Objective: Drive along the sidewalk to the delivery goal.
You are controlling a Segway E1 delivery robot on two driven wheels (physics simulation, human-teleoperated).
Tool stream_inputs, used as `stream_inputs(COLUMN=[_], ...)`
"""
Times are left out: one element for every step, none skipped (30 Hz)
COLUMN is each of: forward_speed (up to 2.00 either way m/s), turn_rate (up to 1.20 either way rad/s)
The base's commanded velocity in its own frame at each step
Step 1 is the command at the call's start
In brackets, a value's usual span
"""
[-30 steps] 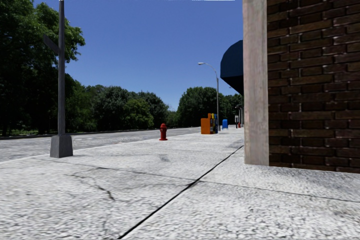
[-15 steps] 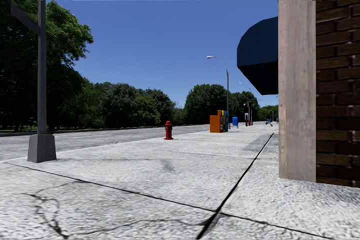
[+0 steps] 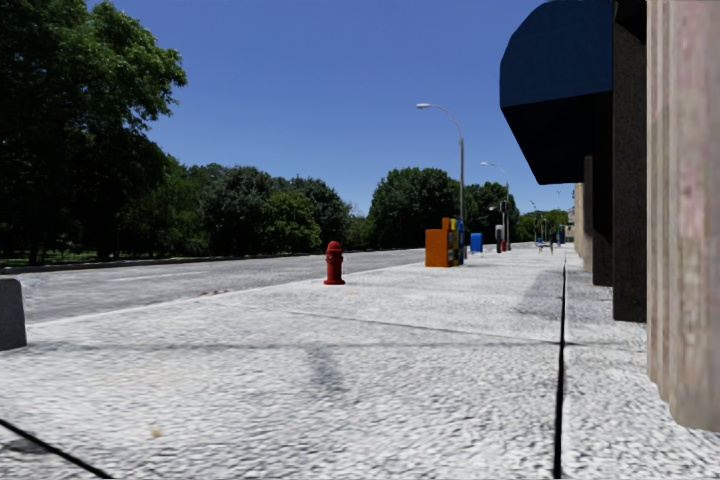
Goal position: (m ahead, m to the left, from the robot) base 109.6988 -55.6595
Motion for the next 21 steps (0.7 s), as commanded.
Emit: stream_inputs(forward_speed=[2.00,2.00,2.00,2.00,2.00,2.00,2.00,2.00,2.00,2.00,2.00,2.00,2.00,2.00,2.00,2.00,2.00,2.00,2.00,2.00,2.00], turn_rate=[-0.01,-0.01,-0.15,-0.31,-0.51,-0.66,-0.66,-0.79,-0.90,-0.95,-0.96,-0.96,-0.96,-0.09,-0.06,-0.06,-0.04,0.00,0.00,0.00,0.00])
